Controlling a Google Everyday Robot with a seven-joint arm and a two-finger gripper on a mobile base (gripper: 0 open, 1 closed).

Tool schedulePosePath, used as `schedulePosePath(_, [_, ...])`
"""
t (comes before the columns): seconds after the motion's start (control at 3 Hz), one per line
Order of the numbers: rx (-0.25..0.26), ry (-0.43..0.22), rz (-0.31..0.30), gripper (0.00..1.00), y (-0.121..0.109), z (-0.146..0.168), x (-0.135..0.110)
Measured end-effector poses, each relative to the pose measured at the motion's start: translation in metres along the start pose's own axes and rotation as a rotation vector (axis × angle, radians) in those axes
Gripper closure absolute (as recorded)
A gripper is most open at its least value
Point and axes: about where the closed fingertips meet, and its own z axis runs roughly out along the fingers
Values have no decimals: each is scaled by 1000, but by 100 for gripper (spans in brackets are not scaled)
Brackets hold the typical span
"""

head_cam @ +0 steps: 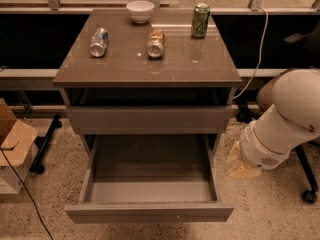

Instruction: Close middle drawer

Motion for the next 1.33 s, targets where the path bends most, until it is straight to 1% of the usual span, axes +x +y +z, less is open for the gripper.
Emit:
schedulePosePath(0.33, [-26,13,1,100,2,10,0])
schedulePosePath(0.67, [-62,17,26,100,7,41,5])
schedulePosePath(1.0, [-98,18,37,100,10,81,15])
schedulePosePath(1.33, [-131,-4,39,100,14,125,24])
